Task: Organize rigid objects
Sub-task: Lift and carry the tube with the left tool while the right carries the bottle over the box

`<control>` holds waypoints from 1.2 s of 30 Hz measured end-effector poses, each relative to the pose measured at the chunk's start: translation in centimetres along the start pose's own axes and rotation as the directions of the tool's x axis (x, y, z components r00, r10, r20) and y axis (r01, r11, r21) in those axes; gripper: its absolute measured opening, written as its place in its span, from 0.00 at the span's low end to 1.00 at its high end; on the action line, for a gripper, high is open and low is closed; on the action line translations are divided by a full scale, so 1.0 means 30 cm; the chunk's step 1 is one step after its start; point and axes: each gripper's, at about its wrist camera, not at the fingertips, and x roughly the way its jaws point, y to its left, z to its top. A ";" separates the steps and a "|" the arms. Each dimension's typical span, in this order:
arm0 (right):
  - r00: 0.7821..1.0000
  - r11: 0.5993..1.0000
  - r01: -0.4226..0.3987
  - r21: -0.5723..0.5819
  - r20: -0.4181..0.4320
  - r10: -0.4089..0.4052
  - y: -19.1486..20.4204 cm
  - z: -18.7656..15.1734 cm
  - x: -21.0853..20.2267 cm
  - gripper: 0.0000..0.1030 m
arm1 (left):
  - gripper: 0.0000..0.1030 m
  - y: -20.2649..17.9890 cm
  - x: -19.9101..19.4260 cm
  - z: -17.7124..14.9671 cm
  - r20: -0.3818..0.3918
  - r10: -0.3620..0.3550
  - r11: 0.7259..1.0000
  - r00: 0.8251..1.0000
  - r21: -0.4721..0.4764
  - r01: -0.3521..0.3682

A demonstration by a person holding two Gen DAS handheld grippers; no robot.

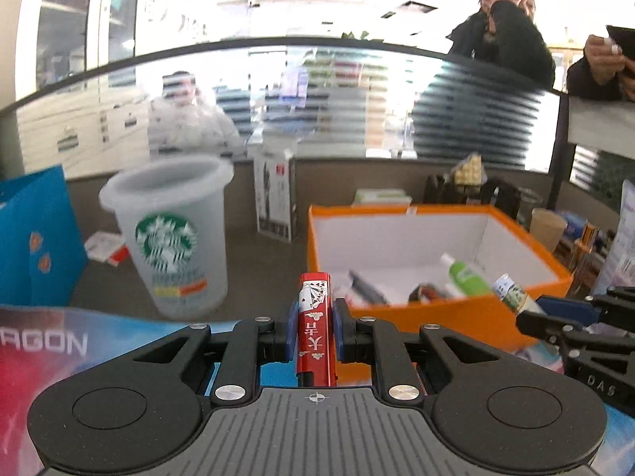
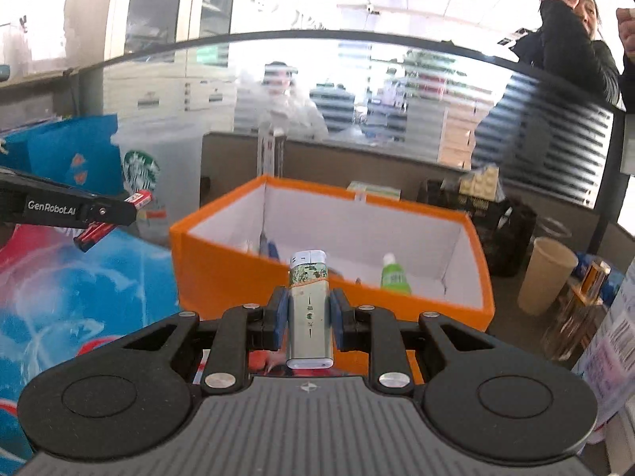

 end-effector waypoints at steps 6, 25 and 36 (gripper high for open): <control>0.999 1.000 0.008 0.000 0.031 -0.008 -0.024 0.059 0.014 0.20 | 0.16 -0.045 0.037 0.085 0.035 -0.018 1.000 0.999 0.015 0.018; 1.000 0.999 0.007 0.047 -0.006 -0.007 -0.197 0.178 0.256 0.20 | 0.16 -0.156 0.354 0.207 -0.052 -0.035 0.999 0.998 0.031 0.037; 0.988 0.997 -0.008 0.073 -0.153 0.019 -0.240 0.092 0.435 0.20 | 0.16 -0.175 0.536 0.121 -0.198 -0.052 0.998 0.979 0.026 0.059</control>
